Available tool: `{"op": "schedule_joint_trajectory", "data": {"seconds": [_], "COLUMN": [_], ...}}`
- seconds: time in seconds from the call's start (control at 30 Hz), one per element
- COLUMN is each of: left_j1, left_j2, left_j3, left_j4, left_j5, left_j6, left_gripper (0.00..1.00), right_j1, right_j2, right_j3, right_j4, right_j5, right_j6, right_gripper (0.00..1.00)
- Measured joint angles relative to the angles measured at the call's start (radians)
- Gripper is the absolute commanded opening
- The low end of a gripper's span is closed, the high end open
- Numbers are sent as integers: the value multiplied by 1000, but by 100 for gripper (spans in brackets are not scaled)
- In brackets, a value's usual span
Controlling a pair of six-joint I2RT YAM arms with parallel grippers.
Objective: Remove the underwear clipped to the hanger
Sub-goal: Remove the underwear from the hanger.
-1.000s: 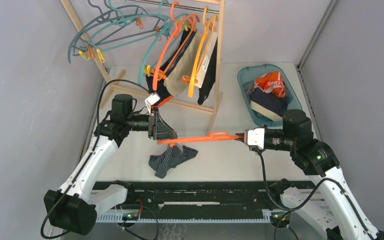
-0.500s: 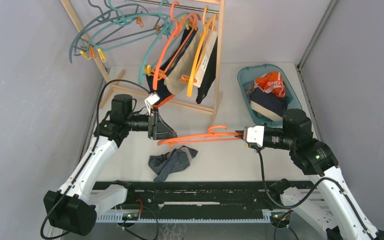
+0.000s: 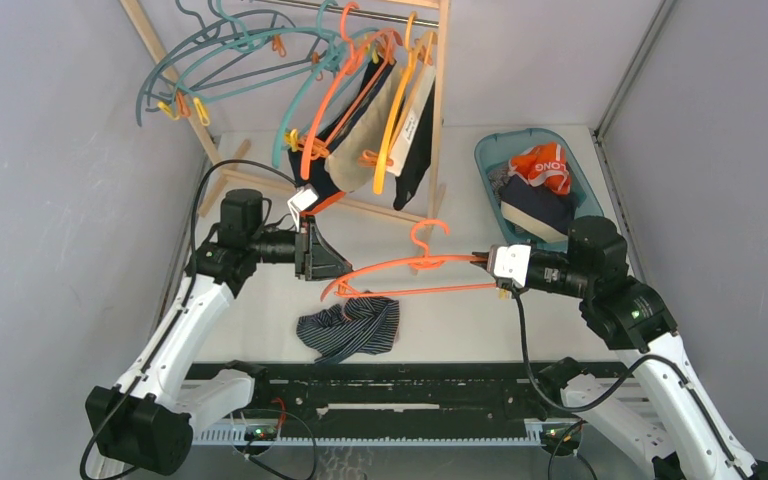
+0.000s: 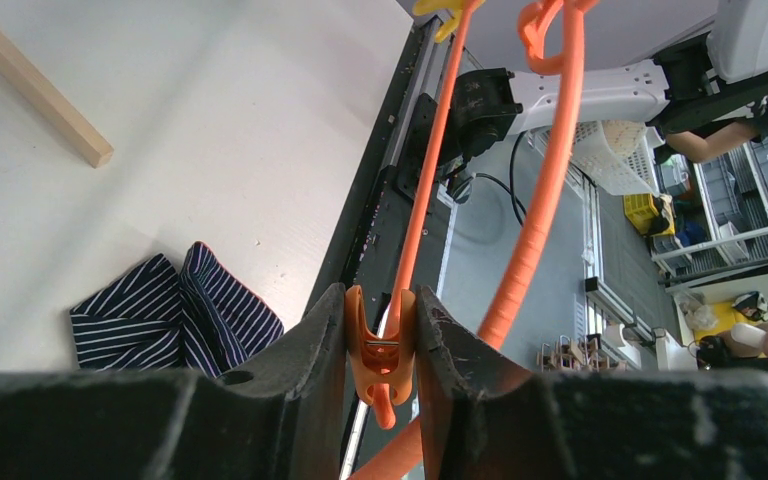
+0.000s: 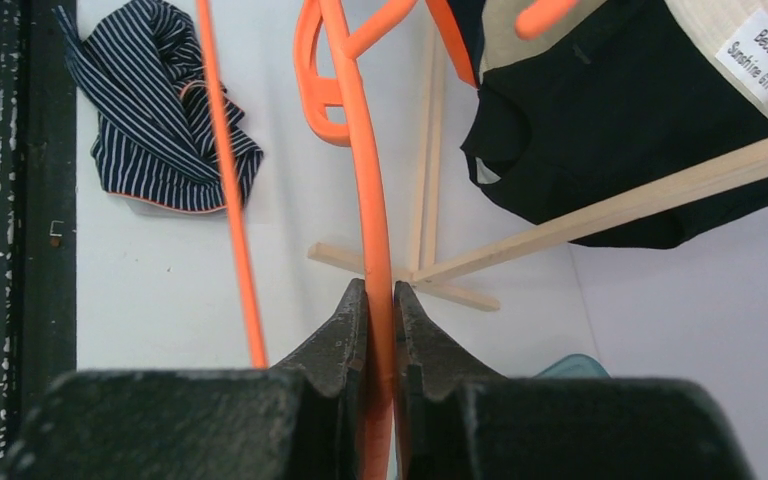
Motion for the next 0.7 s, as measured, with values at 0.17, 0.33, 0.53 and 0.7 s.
{"op": "schedule_joint_trajectory", "data": {"seconds": [0.17,0.33,0.53,0.7], "left_j1": [-1,-1,-1,3], "left_j2": [-2,-3,-3,-7], "left_j3": [0,0,0,0], "left_j4": [0,0,2,26], "left_j5": [1,1,0,-16], "left_j6": [0,0,-2,-11], "left_gripper": [22,4,0,0], "right_j1": [-2,-2,-2,-2], "right_j2": [0,-32,-54,-65], "right_j3": [0,-48,-73,-89], "right_j4": [30,99,135,155], "right_j5": [31,37,33,29], "right_j6": [18,45,52,51], "right_gripper": [0,0,0,0]}}
